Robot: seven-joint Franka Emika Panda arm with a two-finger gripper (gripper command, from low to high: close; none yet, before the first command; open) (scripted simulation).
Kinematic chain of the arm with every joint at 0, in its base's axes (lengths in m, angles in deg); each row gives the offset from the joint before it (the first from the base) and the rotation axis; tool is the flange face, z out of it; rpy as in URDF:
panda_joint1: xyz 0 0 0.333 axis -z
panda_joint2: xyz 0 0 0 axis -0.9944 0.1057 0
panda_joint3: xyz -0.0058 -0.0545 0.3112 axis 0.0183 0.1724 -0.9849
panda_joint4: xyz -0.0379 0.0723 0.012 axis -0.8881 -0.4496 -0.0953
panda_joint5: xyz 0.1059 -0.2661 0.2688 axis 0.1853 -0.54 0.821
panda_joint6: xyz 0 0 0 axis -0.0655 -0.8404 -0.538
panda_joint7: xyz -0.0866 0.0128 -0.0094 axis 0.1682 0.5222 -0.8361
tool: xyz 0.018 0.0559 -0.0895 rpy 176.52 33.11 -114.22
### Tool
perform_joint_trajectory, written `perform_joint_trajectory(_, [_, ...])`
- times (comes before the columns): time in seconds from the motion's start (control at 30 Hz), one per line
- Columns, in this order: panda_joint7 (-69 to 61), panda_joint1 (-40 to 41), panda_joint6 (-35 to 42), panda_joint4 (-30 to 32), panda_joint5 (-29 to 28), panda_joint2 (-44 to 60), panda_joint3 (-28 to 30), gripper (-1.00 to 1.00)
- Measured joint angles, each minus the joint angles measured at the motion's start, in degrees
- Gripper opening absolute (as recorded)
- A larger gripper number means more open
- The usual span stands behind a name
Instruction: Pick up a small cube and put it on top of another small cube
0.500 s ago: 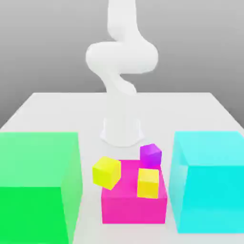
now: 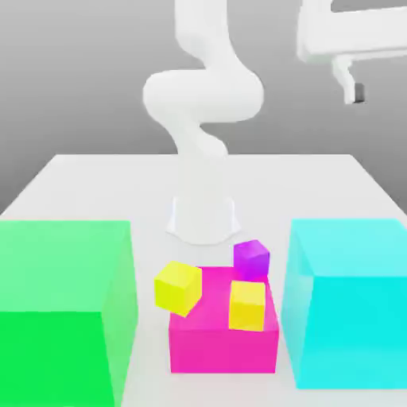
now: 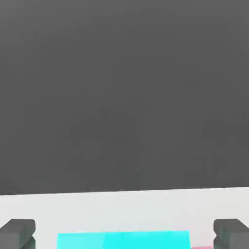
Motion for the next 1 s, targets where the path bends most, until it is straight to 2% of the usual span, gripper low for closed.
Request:
perform_joint_trajectory(0.17, [14.32,-0.82,-1.73,1.51,-5.91,7.94,-9.63,0.0])
perform_joint_trajectory(0.3, [28.64,-3.0,-2.41,2.52,-14.63,15.52,-15.73,0.0])
perform_joint_trajectory(0.4, [40.19,-7.55,-3.18,3.85,-21.58,21.68,-17.55,0.0])
perform_joint_trajectory(0.57, [53.81,-8.13,-13.52,11.99,-21.93,28.02,-15.49,0.0])
perform_joint_trajectory(0.7, [56.56,-4.92,-23.43,18.6,-16.93,28.36,-13.92,0.0])
perform_joint_trajectory(0.77, [60.97,-6.68,-26.72,18.81,-21.87,31.47,-9.94,0.0])
perform_joint_trajectory(0.9, [70.48,-15.57,-32.25,16.73,-34.03,39.27,1.94,0.0])
perform_joint_trajectory(0.93, [71.88,-17.22,-33.19,16.33,-35.77,40.52,3.97,-1.0])
perform_joint_trajectory(1.0, [71.87,-17.22,-33.22,16.33,-35.76,40.52,3.97,-1.0])
